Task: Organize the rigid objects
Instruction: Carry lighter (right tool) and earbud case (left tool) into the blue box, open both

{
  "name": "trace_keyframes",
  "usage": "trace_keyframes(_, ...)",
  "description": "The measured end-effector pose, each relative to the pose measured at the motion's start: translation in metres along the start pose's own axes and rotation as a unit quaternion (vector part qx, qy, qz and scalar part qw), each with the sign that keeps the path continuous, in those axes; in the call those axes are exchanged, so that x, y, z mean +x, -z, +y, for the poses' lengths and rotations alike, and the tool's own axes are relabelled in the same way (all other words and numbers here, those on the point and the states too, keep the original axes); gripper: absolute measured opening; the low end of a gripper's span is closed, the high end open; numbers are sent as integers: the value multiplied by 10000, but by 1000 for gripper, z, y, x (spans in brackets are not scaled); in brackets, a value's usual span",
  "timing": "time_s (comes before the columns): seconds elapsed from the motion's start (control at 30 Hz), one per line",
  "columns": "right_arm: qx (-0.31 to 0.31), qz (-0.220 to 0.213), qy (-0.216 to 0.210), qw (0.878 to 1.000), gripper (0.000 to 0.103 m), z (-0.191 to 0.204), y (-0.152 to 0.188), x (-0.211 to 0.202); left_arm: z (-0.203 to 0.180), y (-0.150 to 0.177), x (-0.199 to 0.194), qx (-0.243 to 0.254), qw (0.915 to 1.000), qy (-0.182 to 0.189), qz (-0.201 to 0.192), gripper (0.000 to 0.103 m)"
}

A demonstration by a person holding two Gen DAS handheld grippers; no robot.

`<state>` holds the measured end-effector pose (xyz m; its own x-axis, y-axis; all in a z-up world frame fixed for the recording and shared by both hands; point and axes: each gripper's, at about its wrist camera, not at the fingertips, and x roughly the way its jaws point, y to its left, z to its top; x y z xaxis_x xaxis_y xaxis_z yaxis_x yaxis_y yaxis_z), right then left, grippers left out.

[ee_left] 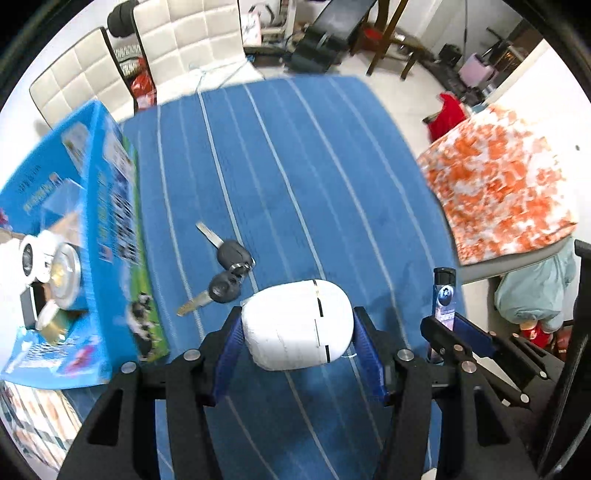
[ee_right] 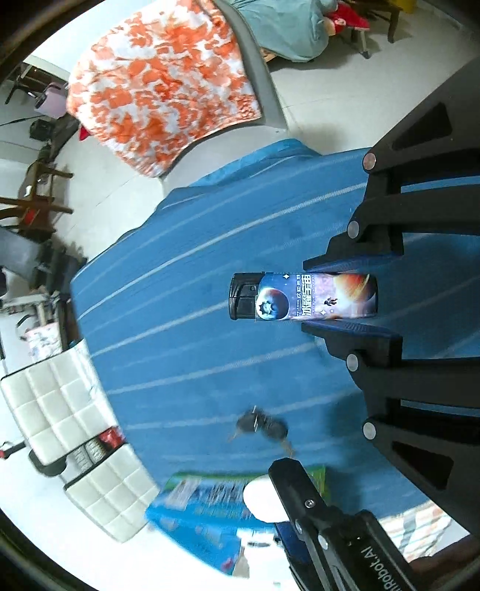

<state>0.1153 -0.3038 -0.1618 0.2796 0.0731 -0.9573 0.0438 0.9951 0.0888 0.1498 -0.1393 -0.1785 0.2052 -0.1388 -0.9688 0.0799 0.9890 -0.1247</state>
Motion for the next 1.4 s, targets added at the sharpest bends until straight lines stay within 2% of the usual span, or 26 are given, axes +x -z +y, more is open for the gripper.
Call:
trace_keyframes(0.17, -161, -275, -302, 9990, 27, 39, -2, -37, 36, 8, -46, -160, 9992, 122, -336, 54)
trace_keyframes(0.33, -488, -433, -685, 9955, 27, 103, 1, -62, 82, 21, -88, -471, 9969, 5, -637, 54)
trace_keyframes(0.53, -842, -382, -1127, 9893, 27, 187, 7, -63, 156, 44, -121, -1035, 9907, -276, -834, 55)
trace_keyframes(0.67, -960, -251, -1274, 9869, 27, 229, 4, -49, 207, 59, -126, -1463, 9853, -393, -789, 55)
trace_keyframes(0.8, -1142, -134, -1088, 9874, 27, 268, 2, -25, 258, 71, -118, -1800, 9807, -416, -637, 55)
trace_keyframes(1.0, -1352, -21, -649, 9887, 27, 300, 0, 12, 301, 68, -88, -1968, 9793, -351, -308, 55)
trace_keyframes(1.17, -1439, 123, -252, 9892, 27, 311, -4, 40, 321, 65, -60, -1955, 9802, -320, -41, 55)
trace_keyframes(1.3, -1561, 229, -32, 9875, 27, 319, -5, 58, 331, 65, -28, -1978, 9795, -103, 376, 55)
trace_keyframes(1.4, -1721, 274, 209, 9845, 27, 326, -1, 70, 333, 68, -13, -1946, 9792, -78, 564, 55)
